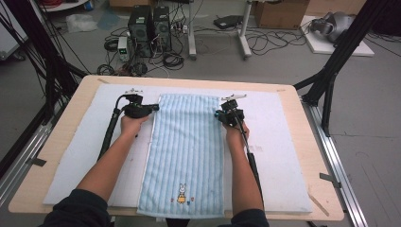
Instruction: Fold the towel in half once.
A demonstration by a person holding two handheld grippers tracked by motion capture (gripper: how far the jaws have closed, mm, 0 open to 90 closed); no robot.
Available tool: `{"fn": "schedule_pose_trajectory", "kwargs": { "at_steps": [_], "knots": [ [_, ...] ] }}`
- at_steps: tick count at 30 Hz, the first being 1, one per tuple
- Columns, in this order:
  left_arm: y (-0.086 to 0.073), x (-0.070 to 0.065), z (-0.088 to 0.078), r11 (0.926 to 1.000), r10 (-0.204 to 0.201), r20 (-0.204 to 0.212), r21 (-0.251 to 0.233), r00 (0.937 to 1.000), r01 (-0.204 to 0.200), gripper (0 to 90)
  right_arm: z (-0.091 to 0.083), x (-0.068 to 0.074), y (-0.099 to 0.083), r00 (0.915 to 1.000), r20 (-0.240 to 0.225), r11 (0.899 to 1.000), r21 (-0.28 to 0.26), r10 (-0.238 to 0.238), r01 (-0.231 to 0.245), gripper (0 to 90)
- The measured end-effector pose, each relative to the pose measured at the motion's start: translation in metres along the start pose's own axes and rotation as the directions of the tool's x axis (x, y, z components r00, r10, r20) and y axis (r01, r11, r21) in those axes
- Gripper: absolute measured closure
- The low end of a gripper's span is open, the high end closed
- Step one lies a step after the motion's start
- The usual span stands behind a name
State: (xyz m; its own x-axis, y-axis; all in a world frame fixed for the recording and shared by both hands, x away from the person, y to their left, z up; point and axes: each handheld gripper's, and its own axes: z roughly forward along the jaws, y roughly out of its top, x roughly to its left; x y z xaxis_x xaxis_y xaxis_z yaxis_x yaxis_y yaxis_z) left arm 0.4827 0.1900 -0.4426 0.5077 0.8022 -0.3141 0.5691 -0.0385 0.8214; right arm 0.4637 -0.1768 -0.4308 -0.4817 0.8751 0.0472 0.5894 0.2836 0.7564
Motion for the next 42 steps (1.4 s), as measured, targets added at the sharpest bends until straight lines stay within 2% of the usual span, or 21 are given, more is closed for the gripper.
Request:
{"fn": "schedule_pose_trajectory", "kwargs": {
  "at_steps": [4,8,10,13,14,15,16,20,26,27,30,36,40,42],
  "knots": [
    [0.002,-0.004,-0.011,0.9997,0.015,0.031,-0.02,0.9994,-0.014,87.1,-0.012,0.004,0.002,0.9992,-0.034,0.999,-0.026,-0.022,0.021,86.2],
    [0.001,-0.008,-0.025,0.9994,0.029,0.06,-0.018,0.9978,-0.028,86.8,-0.028,0.007,0.0,0.9953,-0.095,0.998,-0.056,-0.018,0.013,86.2],
    [0.0,-0.012,-0.033,0.9978,0.044,0.061,-0.052,0.9972,-0.041,86.9,-0.036,0.01,-0.003,0.9943,-0.103,0.998,-0.062,-0.027,0.021,86.2],
    [-0.003,-0.019,-0.043,0.996,0.073,0.066,-0.056,0.9951,-0.07,87.0,-0.046,0.014,-0.008,0.9926,-0.115,0.997,-0.068,-0.04,0.033,86.1],
    [-0.003,-0.021,-0.045,0.9968,0.071,0.071,-0.042,0.9949,-0.069,87.0,-0.05,0.015,-0.01,0.9915,-0.122,0.997,-0.072,-0.044,0.035,86.1],
    [-0.005,-0.023,-0.047,0.9961,0.079,0.069,-0.045,0.9945,-0.076,87.0,-0.053,0.016,-0.011,0.9913,-0.124,0.997,-0.071,-0.044,0.035,86.1],
    [-0.007,-0.025,-0.05,0.9943,0.083,0.065,-0.071,0.9944,-0.079,87.0,-0.056,0.018,-0.013,0.9909,-0.125,0.996,-0.076,-0.049,0.04,86.0],
    [-0.013,-0.03,-0.059,0.9937,0.097,0.086,-0.063,0.9915,-0.092,87.0,-0.064,0.021,-0.021,0.9901,-0.131,0.997,-0.066,-0.052,0.044,85.7],
    [-0.03,-0.039,-0.076,0.9905,0.123,0.116,-0.076,0.9856,-0.115,87.0,-0.074,0.029,-0.039,0.985,-0.162,0.997,-0.059,-0.06,0.051,85.8],
    [-0.033,-0.04,-0.079,0.9907,0.119,0.12,-0.08,0.9855,-0.11,87.0,-0.075,0.031,-0.042,0.9836,-0.169,0.998,-0.034,-0.063,0.058,85.8],
    [-0.041,-0.042,-0.085,0.9903,0.124,0.131,-0.079,0.9837,-0.114,86.9,-0.08,0.036,-0.051,0.9817,-0.168,0.996,-0.042,-0.089,0.083,85.8],
    [-0.056,-0.048,-0.094,0.9881,0.141,0.147,-0.083,0.9792,-0.129,87.0,-0.087,0.039,-0.065,0.9806,-0.179,0.996,-0.043,-0.08,0.073,85.8],
    [-0.066,-0.051,-0.098,0.9865,0.158,0.169,-0.068,0.9729,-0.149,86.9,-0.092,0.042,-0.071,0.9785,-0.185,0.996,-0.037,-0.091,0.086,85.8],
    [-0.071,-0.053,-0.099,0.9882,0.151,0.182,-0.056,0.9717,-0.143,86.9,-0.094,0.043,-0.075,0.9776,-0.186,0.995,-0.034,-0.099,0.095,85.8]
  ]
}}
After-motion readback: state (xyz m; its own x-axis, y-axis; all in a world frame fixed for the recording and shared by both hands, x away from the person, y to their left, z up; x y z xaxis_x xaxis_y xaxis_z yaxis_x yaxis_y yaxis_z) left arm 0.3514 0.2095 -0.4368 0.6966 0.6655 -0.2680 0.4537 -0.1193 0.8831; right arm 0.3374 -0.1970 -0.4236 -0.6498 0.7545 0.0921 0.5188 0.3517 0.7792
